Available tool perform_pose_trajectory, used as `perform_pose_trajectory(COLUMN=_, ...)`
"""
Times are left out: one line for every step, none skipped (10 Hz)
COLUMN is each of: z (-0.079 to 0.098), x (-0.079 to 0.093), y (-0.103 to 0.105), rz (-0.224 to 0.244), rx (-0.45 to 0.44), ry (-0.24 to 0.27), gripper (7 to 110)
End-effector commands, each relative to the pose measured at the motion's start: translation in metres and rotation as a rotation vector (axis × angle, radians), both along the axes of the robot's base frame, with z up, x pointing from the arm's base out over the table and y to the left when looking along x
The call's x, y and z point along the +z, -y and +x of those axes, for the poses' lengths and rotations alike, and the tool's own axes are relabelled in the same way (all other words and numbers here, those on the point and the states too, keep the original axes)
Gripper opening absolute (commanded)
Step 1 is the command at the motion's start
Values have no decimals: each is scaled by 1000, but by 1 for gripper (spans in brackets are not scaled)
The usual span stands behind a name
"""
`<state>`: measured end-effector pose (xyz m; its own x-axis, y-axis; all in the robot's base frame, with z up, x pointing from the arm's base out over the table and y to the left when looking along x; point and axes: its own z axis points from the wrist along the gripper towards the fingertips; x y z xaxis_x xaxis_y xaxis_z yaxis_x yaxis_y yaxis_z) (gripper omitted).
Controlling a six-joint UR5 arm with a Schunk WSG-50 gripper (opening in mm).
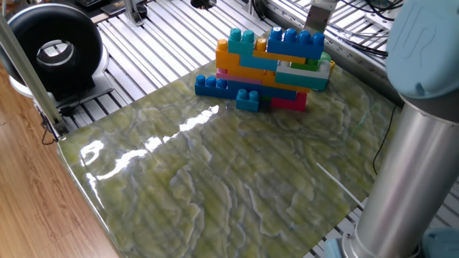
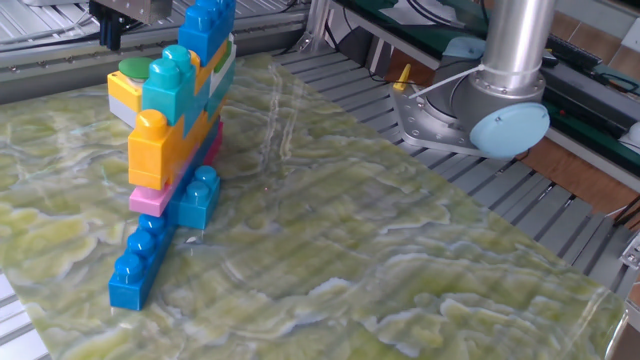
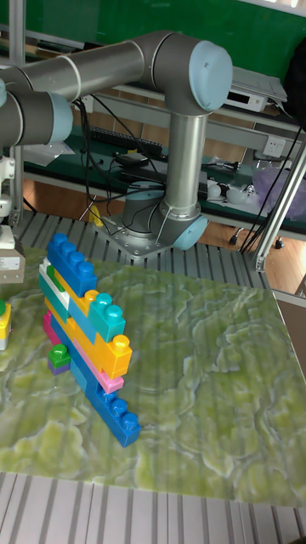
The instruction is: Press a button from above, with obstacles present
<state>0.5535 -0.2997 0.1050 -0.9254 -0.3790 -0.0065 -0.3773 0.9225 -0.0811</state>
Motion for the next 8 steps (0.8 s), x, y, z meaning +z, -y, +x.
perform_pose_trajectory(z=-1, x=-4, y=1, rz=40, rx=-28, ry=4, gripper=7)
perform_pose_trajectory(z=-2, x=-7, y=13, rz=42, rx=-26, ry=12, gripper=7)
perform_pose_trajectory(z=-4, x=-11, y=22, rz=47, rx=-26, ry=13, gripper=7)
perform_pose_trajectory(z=-7, x=-16, y=26, rz=61, rx=-29, ry=15, gripper=7)
perform_pose_trajectory(z=-10, x=-15, y=22, rz=79, rx=-44, ry=9, gripper=7)
perform_pose_trajectory(z=-8, x=-9, y=8, rz=112, rx=-90, ry=13, gripper=7)
perform_pose_trajectory(z=-6, x=-8, y=-2, rz=149, rx=-111, ry=28, gripper=7)
perform_pose_trajectory(z=-7, x=-10, y=-6, rz=171, rx=-119, ry=32, gripper=7)
